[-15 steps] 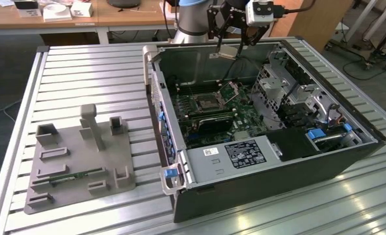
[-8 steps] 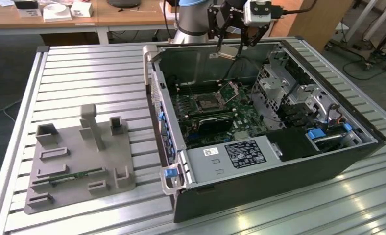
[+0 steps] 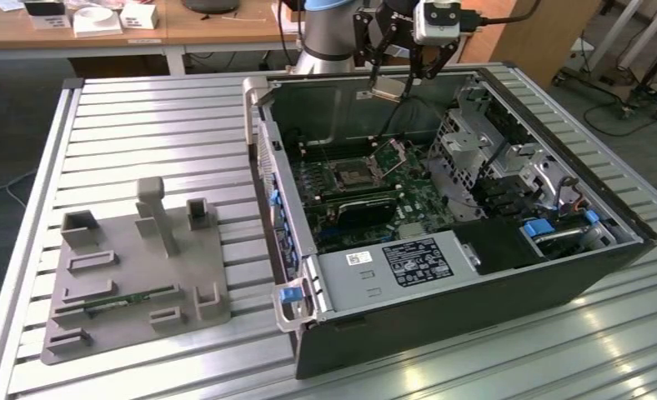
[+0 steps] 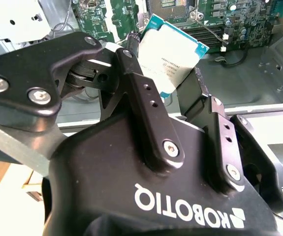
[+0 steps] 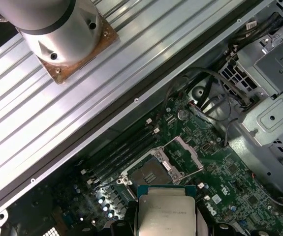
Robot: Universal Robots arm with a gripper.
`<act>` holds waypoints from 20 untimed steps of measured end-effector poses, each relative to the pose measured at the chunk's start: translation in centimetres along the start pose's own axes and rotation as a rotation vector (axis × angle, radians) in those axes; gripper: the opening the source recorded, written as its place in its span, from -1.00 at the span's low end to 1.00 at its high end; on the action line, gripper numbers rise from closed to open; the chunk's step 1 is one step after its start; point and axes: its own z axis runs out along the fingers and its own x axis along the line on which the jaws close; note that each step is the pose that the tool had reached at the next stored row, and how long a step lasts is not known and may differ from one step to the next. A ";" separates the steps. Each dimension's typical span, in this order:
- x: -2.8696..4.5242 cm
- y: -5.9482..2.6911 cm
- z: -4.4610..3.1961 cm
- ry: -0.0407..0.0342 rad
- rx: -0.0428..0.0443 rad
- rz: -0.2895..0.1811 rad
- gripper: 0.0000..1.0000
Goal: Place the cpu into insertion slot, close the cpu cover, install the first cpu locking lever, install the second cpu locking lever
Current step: 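Place the cpu into insertion slot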
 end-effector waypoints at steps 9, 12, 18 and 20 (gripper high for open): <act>0.00 0.00 0.00 -0.0001 0.0000 0.000 0.08; 0.00 0.00 0.01 -0.0003 -0.0001 0.003 0.08; 0.00 -0.01 0.09 -0.0072 -0.0016 0.081 0.08; 0.00 -0.01 0.15 -0.0104 -0.0023 0.117 0.08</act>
